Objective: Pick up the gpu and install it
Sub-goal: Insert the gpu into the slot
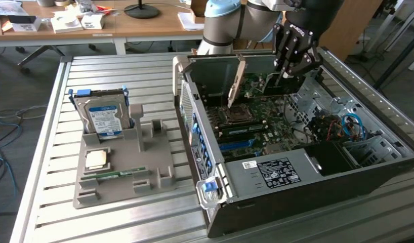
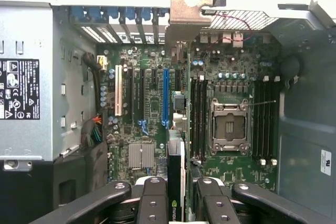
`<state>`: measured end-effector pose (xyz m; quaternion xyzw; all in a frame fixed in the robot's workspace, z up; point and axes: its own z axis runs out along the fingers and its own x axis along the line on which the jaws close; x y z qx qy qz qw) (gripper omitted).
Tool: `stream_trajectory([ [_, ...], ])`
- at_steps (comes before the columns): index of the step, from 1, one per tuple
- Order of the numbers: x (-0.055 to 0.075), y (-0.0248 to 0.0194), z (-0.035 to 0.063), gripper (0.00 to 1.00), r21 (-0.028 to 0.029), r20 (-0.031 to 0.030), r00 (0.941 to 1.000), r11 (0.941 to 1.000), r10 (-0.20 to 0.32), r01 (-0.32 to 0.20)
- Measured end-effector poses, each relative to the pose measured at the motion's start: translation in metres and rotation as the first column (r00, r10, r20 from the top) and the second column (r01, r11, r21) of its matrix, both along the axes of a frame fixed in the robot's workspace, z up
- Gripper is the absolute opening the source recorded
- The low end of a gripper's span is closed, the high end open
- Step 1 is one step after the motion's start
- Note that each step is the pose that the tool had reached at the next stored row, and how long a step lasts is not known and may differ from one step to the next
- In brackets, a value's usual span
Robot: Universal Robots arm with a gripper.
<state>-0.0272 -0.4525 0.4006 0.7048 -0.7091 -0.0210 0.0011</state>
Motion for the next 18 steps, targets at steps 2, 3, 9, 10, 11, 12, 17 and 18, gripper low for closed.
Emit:
stream_trajectory([
  [2, -0.0001, 0.0, -0.0008, 0.26, 0.0001, 0.0025, 1.0, 1.0, 0.005, -0.005],
  [3, -0.0002, 0.0, -0.0013, 0.26, 0.0001, 0.0029, 1.0, 1.0, 0.007, -0.007],
  [9, -0.0005, 0.0, -0.007, 0.26, 0.0, 0.0032, 0.9999, 0.9999, 0.015, -0.015],
  [10, -0.0006, 0.0, -0.0078, 0.26, 0.0, 0.0031, 0.9999, 0.9999, 0.017, -0.017],
  [11, -0.0005, 0.0, -0.008, 0.26, -0.0002, 0.0031, 0.9998, 0.9998, 0.018, -0.018],
  [12, -0.0006, 0.0, -0.0081, 0.26, -0.0002, 0.0031, 0.9998, 0.9998, 0.018, -0.018],
  [17, -0.0006, 0.0, -0.0087, 0.26, 0.0003, 0.0032, 0.9998, 0.9998, 0.018, -0.018],
  [18, -0.0006, 0.0, -0.0101, 0.26, 0.001, 0.0036, 0.9998, 0.9998, 0.018, -0.018],
])
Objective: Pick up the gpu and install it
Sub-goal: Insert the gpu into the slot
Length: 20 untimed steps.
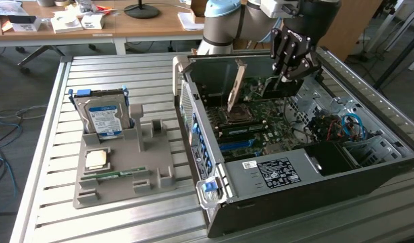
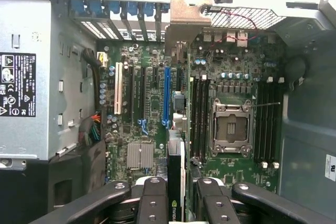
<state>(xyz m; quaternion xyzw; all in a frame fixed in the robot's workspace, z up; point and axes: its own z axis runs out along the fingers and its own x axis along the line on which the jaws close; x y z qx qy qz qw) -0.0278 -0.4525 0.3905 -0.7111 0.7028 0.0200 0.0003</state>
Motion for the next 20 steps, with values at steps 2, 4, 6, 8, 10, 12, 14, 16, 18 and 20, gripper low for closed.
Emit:
stream_trajectory([
  [2, 0.0, 0.0, -0.003, 0.26, 0.0, 0.0011, 1.0, 1.0, 0.0, 0.0],
  [4, 0.0, 0.0, -0.0067, 0.26, 0.0004, 0.0023, 1.0, 1.0, 0.0, 0.0],
  [6, 0.0, 0.0, -0.0103, 0.26, 0.0006, 0.003, 1.0, 1.0, 0.0, 0.0],
  [8, 0.0, 0.0, -0.014, 0.26, 0.0007, 0.0037, 1.0, 1.0, 0.0, 0.0],
  [10, 0.0, 0.0, -0.0194, 0.26, 0.0007, 0.0046, 1.0, 1.0, 0.0, 0.0],
  [12, -0.001, 0.0, -0.023, 0.26, 0.0008, 0.0052, 1.0, 1.0, 0.0, 0.0],
  [14, -0.001, 0.0, -0.0266, 0.26, 0.0008, 0.0056, 1.0, 1.0, 0.0, 0.0],
  [16, -0.001, 0.0, -0.0303, 0.26, 0.0009, 0.0062, 1.0, 1.0, 0.0, 0.0],
  [18, -0.001, 0.0, -0.0339, 0.26, 0.0009, 0.0068, 1.0, 1.0, 0.0, 0.0],
  [20, -0.001, 0.0, -0.0375, 0.26, 0.0008, 0.0074, 1.0, 1.0, 0.0, 0.0],
])
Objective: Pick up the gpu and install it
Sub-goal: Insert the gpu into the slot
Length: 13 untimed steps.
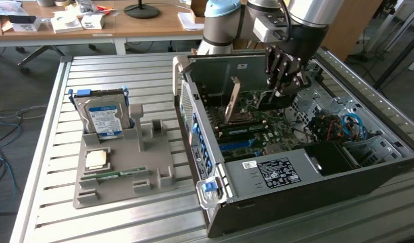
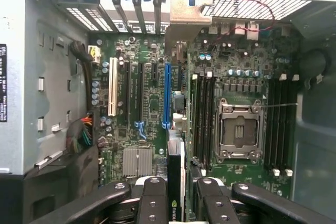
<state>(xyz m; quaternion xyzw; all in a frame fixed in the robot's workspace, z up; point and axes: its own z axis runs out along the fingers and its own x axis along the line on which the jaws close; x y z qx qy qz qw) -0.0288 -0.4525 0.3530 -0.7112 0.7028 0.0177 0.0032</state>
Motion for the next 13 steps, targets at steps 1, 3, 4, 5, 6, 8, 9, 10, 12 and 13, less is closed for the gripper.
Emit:
stream_trajectory([
  [1, 0.0, 0.0, -0.0019, 0.26, 0.0, 0.0003, 1.0, 1.0, 0.0, 0.0],
  [3, 0.0, 0.0, -0.0056, 0.26, 0.0001, 0.001, 1.0, 1.0, 0.0, 0.0],
  [4, 0.0, 0.0, -0.0073, 0.26, 0.0001, 0.0012, 1.0, 1.0, 0.0, 0.0],
  [5, 0.0, 0.0, -0.009, 0.26, 0.0, 0.0014, 1.0, 1.0, 0.0, 0.0],
  [6, 0.0, 0.0, -0.0105, 0.26, 0.0, 0.0016, 1.0, 1.0, 0.0, 0.0],
  [8, -0.001, 0.0, -0.0134, 0.26, 0.0, 0.0017, 1.0, 1.0, 0.0, 0.0],
  [9, -0.001, 0.0, -0.0146, 0.26, 0.0, 0.0017, 1.0, 1.0, 0.0, 0.0],
  [10, -0.001, 0.0, -0.0161, 0.26, 0.0, 0.0018, 1.0, 1.0, 0.0, 0.0],
  [12, -0.001, 0.0, -0.0186, 0.26, 0.0, 0.0019, 1.0, 1.0, 0.0, 0.0],
  [13, -0.001, 0.0, -0.0198, 0.26, 0.0001, 0.002, 1.0, 1.0, 0.0, 0.0],
])
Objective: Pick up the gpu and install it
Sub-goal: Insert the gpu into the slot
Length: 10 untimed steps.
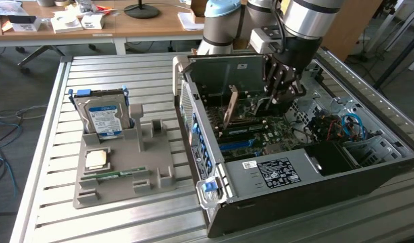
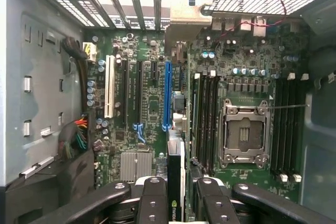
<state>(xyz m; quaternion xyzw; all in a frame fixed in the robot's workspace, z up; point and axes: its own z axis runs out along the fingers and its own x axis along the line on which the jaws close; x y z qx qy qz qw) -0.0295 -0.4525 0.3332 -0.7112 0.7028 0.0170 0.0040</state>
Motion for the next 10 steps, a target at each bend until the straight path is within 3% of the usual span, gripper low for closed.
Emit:
stream_trajectory([
  [10, -0.0001, 0.0, -0.0071, 0.26, 0.0, 0.0, 1.0, 1.0, 0.0, 0.0],
])
